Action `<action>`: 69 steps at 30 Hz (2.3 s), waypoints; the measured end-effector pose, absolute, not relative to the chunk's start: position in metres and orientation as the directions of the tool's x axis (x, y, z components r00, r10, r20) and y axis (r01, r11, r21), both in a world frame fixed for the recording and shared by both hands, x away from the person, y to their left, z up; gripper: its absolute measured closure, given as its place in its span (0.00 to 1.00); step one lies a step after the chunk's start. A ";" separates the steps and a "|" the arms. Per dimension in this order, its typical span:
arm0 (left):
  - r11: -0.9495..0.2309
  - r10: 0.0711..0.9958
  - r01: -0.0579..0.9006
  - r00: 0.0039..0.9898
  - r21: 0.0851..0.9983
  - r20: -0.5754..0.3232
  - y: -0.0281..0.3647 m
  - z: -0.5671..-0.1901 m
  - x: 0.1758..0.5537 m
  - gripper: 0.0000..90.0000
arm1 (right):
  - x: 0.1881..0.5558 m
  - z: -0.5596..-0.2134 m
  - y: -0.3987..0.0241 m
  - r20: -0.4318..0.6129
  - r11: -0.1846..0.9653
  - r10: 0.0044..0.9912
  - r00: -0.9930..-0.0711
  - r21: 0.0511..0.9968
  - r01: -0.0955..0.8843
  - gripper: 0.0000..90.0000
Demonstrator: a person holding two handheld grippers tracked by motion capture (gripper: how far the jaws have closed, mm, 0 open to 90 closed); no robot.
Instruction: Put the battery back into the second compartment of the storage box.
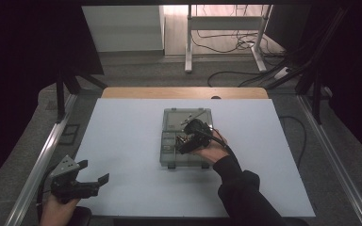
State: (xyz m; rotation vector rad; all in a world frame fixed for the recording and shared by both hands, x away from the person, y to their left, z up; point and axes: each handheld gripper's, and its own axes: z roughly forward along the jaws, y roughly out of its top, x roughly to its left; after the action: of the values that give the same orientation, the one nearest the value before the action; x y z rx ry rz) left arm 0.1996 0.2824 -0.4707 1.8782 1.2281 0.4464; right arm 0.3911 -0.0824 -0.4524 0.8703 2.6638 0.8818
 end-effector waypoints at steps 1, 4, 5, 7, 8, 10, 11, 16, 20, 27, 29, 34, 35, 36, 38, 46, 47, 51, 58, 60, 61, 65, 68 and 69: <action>-0.180 0.877 0.583 0.460 0.792 -0.139 0.282 -0.471 0.200 0.04 | 0.391 -0.452 -0.083 -0.006 0.650 0.592 -0.806 0.595 0.473 0.08; -0.180 0.877 0.583 0.460 0.792 -0.139 0.282 -0.471 0.200 0.04 | 0.387 -0.452 -0.085 -0.017 0.662 0.581 -0.814 0.591 0.460 0.05; -0.180 0.877 0.583 0.460 0.792 -0.139 0.282 -0.471 0.200 0.04 | 0.387 -0.452 -0.085 -0.017 0.662 0.581 -0.814 0.591 0.460 0.05; -0.181 0.877 0.582 0.460 0.793 -0.138 0.282 -0.471 0.200 0.04 | 0.385 -0.451 -0.088 -0.017 0.665 0.577 -0.817 0.591 0.457 0.02; -0.181 0.877 0.582 0.460 0.793 -0.138 0.282 -0.471 0.200 0.04 | 0.385 -0.451 -0.088 -0.017 0.665 0.577 -0.817 0.591 0.457 0.02; -0.181 0.877 0.582 0.460 0.793 -0.138 0.282 -0.471 0.200 0.04 | 0.381 -0.451 -0.091 -0.017 0.663 0.575 -0.818 0.596 0.454 0.00; -0.181 0.877 0.582 0.460 0.793 -0.138 0.282 -0.471 0.200 0.04 | 0.381 -0.451 -0.091 -0.017 0.663 0.575 -0.818 0.596 0.454 0.00; -0.182 0.877 0.582 0.460 0.792 -0.137 0.282 -0.471 0.200 0.04 | 0.375 -0.450 -0.095 -0.026 0.664 0.565 -0.825 0.608 0.435 0.00; -0.181 0.877 0.582 0.460 0.793 -0.138 0.282 -0.471 0.200 0.04 | 0.372 -0.449 -0.098 -0.025 0.661 0.557 -0.830 0.619 0.425 0.00; -0.184 0.877 0.582 0.461 0.792 -0.135 0.282 -0.471 0.199 0.04 | 0.363 -0.448 -0.101 -0.034 0.673 0.537 -0.843 0.620 0.404 0.00; -0.183 0.877 0.581 0.462 0.793 -0.136 0.282 -0.471 0.199 0.04 | 0.361 -0.448 -0.103 -0.040 0.674 0.534 -0.844 0.623 0.397 0.00; -0.183 0.876 0.581 0.462 0.793 -0.136 0.282 -0.471 0.199 0.04 | 0.358 -0.445 -0.108 -0.049 0.680 0.531 -0.846 0.621 0.391 0.00; -0.185 0.876 0.581 0.462 0.793 -0.135 0.282 -0.471 0.199 0.04 | 0.357 -0.445 -0.110 -0.047 0.677 0.530 -0.847 0.625 0.388 0.00; -0.185 0.876 0.581 0.462 0.793 -0.134 0.282 -0.471 0.199 0.04 | 0.356 -0.445 -0.111 -0.045 0.676 0.529 -0.848 0.625 0.389 0.00; -0.185 0.877 0.581 0.462 0.792 -0.134 0.282 -0.471 0.199 0.04 | 0.354 -0.444 -0.114 -0.047 0.676 0.533 -0.845 0.624 0.392 0.00; -0.184 0.877 0.582 0.461 0.793 -0.135 0.282 -0.471 0.199 0.04 | 0.342 -0.438 -0.126 -0.045 0.640 0.541 -0.840 0.670 0.377 0.00; -0.184 0.877 0.582 0.461 0.793 -0.135 0.282 -0.471 0.199 0.04 | 0.342 -0.438 -0.126 -0.045 0.640 0.541 -0.840 0.670 0.377 0.00; -0.184 0.877 0.582 0.461 0.792 -0.135 0.282 -0.471 0.199 0.04 | 0.334 -0.434 -0.132 -0.052 0.624 0.545 -0.837 0.692 0.363 0.00; -0.184 0.877 0.582 0.462 0.792 -0.135 0.282 -0.471 0.199 0.04 | 0.326 -0.432 -0.142 -0.045 0.607 0.566 -0.823 0.698 0.379 0.00; -0.185 0.877 0.581 0.462 0.792 -0.134 0.282 -0.471 0.199 0.04 | 0.325 -0.432 -0.145 -0.048 0.607 0.567 -0.823 0.700 0.377 0.00; -0.184 0.877 0.581 0.461 0.792 -0.135 0.282 -0.470 0.199 0.04 | 0.323 -0.433 -0.148 -0.043 0.602 0.573 -0.818 0.700 0.385 0.00; -0.184 0.877 0.581 0.461 0.793 -0.135 0.282 -0.471 0.199 0.04 | 0.320 -0.435 -0.153 -0.048 0.600 0.579 -0.814 0.701 0.386 0.00; -0.184 0.877 0.581 0.461 0.793 -0.135 0.282 -0.470 0.199 0.04 | 0.317 -0.435 -0.159 -0.038 0.586 0.591 -0.806 0.707 0.397 0.00; -0.184 0.877 0.581 0.461 0.793 -0.135 0.282 -0.470 0.199 0.04 | 0.316 -0.435 -0.161 -0.033 0.581 0.595 -0.803 0.708 0.401 0.00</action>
State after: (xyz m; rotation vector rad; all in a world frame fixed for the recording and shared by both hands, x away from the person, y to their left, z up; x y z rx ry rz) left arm 0.1995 0.2818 -0.4705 1.8818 1.2248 0.4499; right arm 0.3160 -0.1608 -0.4353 0.8204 2.5466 1.0418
